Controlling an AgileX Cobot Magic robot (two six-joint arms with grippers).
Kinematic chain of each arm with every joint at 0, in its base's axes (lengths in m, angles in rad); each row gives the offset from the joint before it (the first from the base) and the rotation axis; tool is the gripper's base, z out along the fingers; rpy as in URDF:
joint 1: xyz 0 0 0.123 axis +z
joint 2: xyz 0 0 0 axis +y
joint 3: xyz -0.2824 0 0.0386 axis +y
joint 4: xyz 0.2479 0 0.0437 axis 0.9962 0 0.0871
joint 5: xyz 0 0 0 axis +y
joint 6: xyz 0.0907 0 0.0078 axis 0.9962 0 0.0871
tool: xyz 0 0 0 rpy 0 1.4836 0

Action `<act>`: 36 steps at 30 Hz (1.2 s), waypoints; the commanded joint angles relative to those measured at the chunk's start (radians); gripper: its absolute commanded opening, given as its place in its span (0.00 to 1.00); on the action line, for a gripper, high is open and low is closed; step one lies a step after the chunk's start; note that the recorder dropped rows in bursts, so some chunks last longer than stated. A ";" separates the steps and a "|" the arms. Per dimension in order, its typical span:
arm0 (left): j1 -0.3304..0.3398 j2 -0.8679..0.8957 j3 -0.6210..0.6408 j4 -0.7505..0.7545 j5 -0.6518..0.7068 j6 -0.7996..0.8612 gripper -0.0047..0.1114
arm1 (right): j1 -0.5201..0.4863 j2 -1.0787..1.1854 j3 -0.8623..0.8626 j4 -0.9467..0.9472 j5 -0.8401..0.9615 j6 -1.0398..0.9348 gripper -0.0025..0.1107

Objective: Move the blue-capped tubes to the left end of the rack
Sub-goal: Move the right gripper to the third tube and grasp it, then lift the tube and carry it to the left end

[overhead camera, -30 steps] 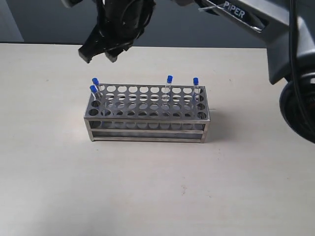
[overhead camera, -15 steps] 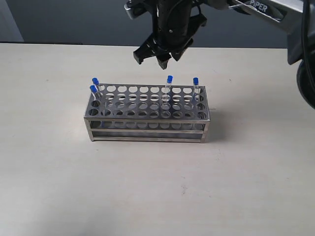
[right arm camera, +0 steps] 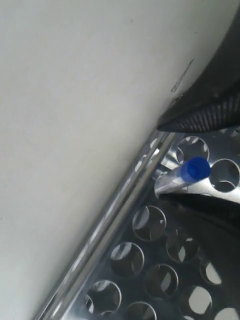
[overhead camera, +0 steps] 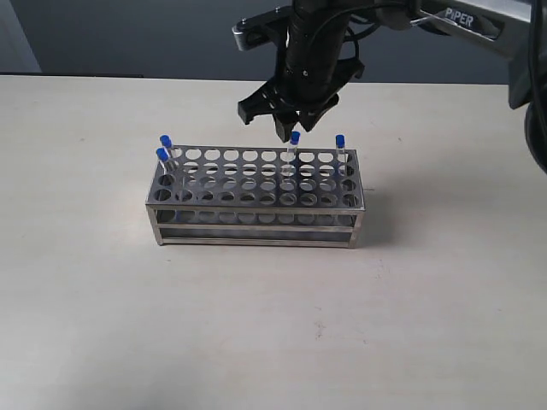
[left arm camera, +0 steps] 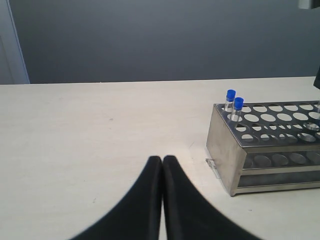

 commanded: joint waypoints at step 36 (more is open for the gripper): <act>-0.004 0.003 -0.005 0.001 -0.007 -0.001 0.05 | 0.082 -0.190 0.004 0.014 0.042 -0.061 0.02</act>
